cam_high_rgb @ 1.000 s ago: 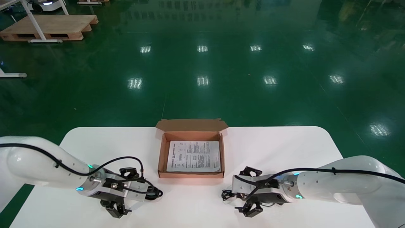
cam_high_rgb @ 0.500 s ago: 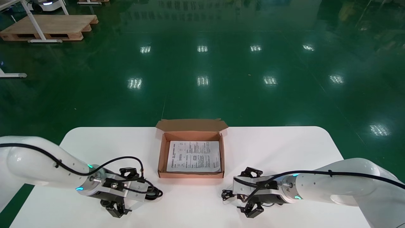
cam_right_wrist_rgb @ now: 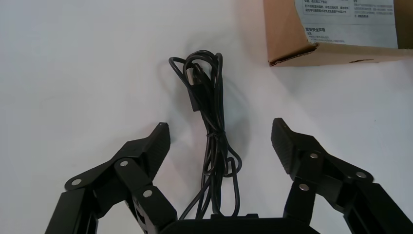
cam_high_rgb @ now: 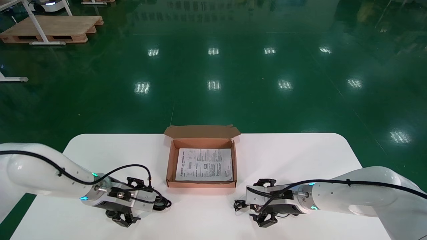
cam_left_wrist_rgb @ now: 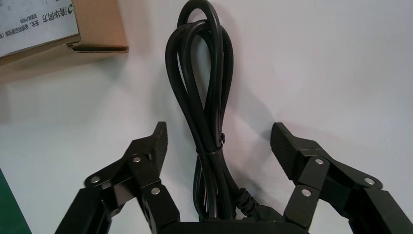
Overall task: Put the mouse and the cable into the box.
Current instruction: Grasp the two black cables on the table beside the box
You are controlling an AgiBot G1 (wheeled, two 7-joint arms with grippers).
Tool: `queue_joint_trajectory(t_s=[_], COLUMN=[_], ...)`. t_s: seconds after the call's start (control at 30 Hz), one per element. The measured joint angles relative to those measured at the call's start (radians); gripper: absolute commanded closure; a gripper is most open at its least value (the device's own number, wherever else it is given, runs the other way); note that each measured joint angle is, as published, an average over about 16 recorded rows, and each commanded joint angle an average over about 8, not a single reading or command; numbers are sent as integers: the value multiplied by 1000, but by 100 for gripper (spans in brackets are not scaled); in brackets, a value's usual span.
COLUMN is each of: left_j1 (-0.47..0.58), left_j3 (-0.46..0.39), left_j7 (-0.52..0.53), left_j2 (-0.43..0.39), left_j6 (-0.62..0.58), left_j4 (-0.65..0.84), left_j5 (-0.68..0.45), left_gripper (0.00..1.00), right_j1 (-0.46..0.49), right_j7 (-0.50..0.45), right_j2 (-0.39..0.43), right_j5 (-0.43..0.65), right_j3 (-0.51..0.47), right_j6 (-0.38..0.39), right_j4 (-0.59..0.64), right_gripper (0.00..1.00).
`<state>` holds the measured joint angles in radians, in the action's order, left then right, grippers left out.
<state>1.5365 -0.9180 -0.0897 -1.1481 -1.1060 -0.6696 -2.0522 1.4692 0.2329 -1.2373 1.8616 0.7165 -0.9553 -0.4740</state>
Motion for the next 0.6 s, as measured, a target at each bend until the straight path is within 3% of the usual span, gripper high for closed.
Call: queue_joint_trajectory(t_s=[0.6], left_j1=[0], left_j3=[0], left_j7=[0], left_j2=[0], left_j6=[0], left_j4=[0], left_j5=[0], left_gripper=[100], right_j1=[-1], right_j7=[-1], right_j2=[1], right_j5=[1], right_j3=[0], right_j6=[0], right_j4=[-2], right_gripper=[100])
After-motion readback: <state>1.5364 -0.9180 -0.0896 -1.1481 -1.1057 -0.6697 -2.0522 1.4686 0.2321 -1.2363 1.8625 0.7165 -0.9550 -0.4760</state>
